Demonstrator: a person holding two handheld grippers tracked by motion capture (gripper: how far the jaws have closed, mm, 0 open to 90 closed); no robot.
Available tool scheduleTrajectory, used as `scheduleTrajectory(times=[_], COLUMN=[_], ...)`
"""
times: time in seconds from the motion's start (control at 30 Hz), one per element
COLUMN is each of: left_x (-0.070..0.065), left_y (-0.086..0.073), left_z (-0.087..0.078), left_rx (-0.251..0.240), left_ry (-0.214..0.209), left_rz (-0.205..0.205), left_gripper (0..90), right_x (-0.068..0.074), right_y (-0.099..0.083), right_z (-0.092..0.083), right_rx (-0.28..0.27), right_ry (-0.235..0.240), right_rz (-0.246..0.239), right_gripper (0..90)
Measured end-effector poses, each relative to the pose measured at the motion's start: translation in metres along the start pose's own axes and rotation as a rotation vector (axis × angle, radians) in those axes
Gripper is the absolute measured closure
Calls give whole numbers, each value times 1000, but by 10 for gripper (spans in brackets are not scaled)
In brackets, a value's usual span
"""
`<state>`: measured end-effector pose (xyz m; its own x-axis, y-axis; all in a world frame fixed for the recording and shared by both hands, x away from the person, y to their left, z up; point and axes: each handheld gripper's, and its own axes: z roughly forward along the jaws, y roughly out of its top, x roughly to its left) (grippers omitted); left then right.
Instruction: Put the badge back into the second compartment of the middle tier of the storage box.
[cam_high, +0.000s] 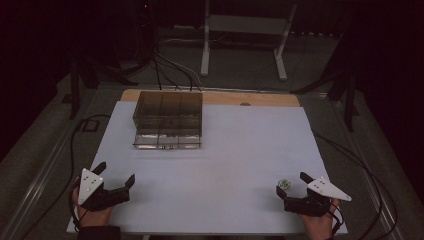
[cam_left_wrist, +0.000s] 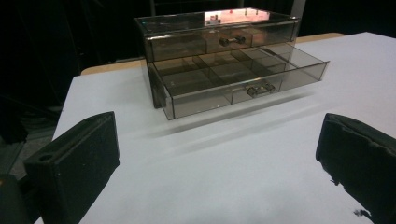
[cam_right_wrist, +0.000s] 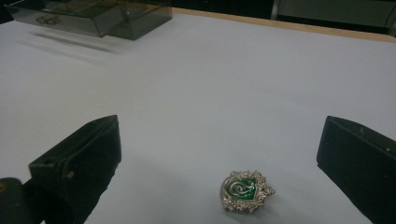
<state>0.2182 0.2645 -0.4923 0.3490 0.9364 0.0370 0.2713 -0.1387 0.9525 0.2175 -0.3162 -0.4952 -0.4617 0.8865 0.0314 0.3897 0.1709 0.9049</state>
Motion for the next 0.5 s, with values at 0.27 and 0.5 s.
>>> scheduleTrajectory(times=[0.27,0.5], left_x=[-1,0], left_y=[0,1], left_z=[0,0], left_rx=[-6,-3], left_ry=[30,41], left_rz=[14,19], left_gripper=[3,3], right_x=[-6,-14], right_y=[0,4], right_z=[1,0], right_rx=[31,65], right_ry=[-25,-54], right_rz=[11,30], right_gripper=[0,0])
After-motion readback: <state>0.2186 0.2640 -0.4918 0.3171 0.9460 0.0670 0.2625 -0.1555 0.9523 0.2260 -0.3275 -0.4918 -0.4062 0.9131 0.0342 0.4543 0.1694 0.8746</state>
